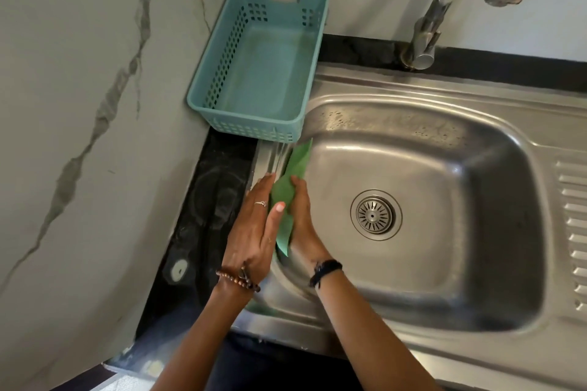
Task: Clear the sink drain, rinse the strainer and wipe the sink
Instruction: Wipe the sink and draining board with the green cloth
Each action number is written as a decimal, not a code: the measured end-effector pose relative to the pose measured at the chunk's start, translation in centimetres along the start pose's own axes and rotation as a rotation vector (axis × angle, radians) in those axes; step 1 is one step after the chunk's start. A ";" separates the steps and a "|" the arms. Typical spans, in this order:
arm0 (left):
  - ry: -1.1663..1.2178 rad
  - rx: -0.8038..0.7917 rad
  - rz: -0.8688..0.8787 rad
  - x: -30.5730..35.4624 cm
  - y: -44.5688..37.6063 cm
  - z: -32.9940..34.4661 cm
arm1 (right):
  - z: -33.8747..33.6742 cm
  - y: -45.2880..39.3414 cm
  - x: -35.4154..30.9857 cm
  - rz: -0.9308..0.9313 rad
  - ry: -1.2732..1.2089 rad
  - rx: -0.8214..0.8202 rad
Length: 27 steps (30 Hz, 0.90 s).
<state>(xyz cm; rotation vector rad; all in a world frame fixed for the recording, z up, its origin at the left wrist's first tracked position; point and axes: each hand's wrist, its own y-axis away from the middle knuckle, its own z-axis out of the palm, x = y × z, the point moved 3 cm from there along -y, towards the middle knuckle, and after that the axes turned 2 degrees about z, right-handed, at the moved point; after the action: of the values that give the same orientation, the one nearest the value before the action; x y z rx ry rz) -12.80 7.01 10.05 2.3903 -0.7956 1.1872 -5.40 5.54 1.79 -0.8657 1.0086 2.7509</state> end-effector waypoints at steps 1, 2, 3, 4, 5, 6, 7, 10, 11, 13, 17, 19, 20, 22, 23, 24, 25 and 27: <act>0.022 0.001 -0.008 -0.1 0.2 0.1 | -0.1 -1.0 -1.0 -0.007 -0.020 0.026; 0.044 0.002 -0.008 -0.1 0.4 0.2 | -0.3 -2.1 -1.9 -0.008 -0.024 0.073; 0.063 0.003 -0.001 -0.1 0.6 0.2 | -0.4 -3.3 -2.9 -0.016 -0.033 0.128; 0.075 0.002 0.011 0.0 0.7 0.3 | -0.5 -4.3 -3.9 -0.043 -0.045 0.171; 0.082 -0.001 0.022 0.0 0.8 0.4 | -0.5 -5.3 -4.9 -0.076 -0.062 0.190; 0.080 -0.008 0.027 0.0 0.7 0.5 | -0.6 -6.2 -5.7 -0.097 -0.075 0.192; 0.068 -0.017 0.027 0.0 0.6 0.6 | -0.5 -6.8 -6.2 -0.109 -0.091 0.179; -0.074 -0.069 0.033 -0.4 -0.5 1.1 | 0.0 -7.7 -7.0 -0.101 -0.090 0.153; -0.175 -0.103 0.043 -0.5 -1.1 1.3 | 0.0 -8.1 -7.2 -0.097 -0.080 0.143; -0.427 -0.171 0.089 -0.8 -2.6 1.9 | 0.1 -8.8 -8.3 -0.120 -0.090 0.117; -0.670 -0.203 0.150 -0.2 -4.9 3.2 | 0.5 -9.1 -9.7 -0.127 -0.095 0.075; -0.724 -0.206 0.142 0.0 -5.4 4.0 | 0.3 -8.4 -10.5 -0.156 -0.095 0.130; -0.760 -0.215 0.134 0.1 -5.7 4.2 | 0.0 -8.1 -11.5 -0.207 -0.137 0.196; -0.825 -0.239 0.122 0.0 -5.9 4.5 | -1.6 -8.3 -14.6 -0.289 -0.350 0.342; -0.847 -0.249 0.117 0.0 -6.0 4.4 | -2.4 -8.7 -16.2 -0.300 -0.490 0.376; -0.854 -0.255 0.117 -0.1 -6.0 4.4 | -3.2 -8.7 -17.4 -0.305 -0.578 0.411; -0.864 -0.267 0.119 -0.1 -5.8 4.3 | -4.0 -8.4 -18.1 -0.326 -0.654 0.424; -0.873 -0.287 0.129 0.0 -5.8 4.3 | -4.8 -8.3 -18.7 -0.353 -0.750 0.436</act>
<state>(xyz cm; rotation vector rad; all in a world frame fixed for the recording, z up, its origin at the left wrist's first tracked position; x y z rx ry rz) -6.58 9.23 7.14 2.5846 -1.2682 -0.0243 14.68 11.10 4.13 0.0657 1.0762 2.1246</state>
